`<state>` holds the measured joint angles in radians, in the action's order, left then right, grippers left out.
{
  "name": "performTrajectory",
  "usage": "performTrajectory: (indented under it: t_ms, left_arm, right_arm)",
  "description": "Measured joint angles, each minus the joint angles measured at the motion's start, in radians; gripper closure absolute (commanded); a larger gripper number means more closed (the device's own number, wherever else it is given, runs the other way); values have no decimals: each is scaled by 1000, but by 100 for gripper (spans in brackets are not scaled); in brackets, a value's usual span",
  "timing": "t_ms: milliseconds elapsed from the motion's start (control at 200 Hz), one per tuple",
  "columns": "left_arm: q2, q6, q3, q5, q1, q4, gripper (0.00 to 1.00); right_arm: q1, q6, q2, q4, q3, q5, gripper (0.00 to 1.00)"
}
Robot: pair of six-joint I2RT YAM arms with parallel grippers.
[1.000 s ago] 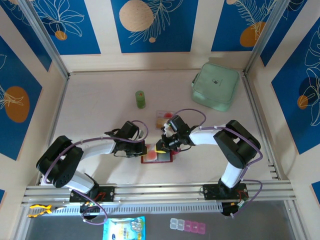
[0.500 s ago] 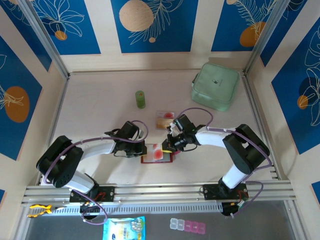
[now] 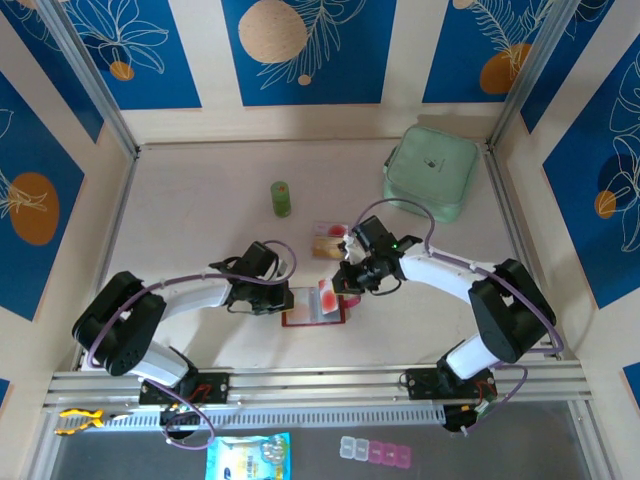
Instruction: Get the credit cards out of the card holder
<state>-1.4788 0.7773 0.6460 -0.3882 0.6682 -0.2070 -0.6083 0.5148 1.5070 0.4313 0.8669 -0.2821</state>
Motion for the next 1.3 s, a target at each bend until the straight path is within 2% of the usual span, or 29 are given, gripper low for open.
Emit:
performTrajectory:
  t_ms: [170, 380, 645, 990, 1301]
  left_arm:
    - [18, -2, 26, 3, 0, -31, 85]
    - [24, -11, 60, 5, 0, -69, 84]
    - [25, -36, 109, 23, -18, -137, 83]
    - [25, -70, 171, 34, -51, -205, 83]
    - [25, -69, 171, 41, -63, -225, 83]
  right_arm:
    - [33, -213, -5, 127, 101, 67, 100]
    - [46, -569, 4, 291, 270, 162, 100]
    - [99, -882, 155, 434, 553, 280, 100]
    - [126, -1090, 363, 526, 820, 337, 100]
    - [125, -1156, 448, 538, 883, 336, 100]
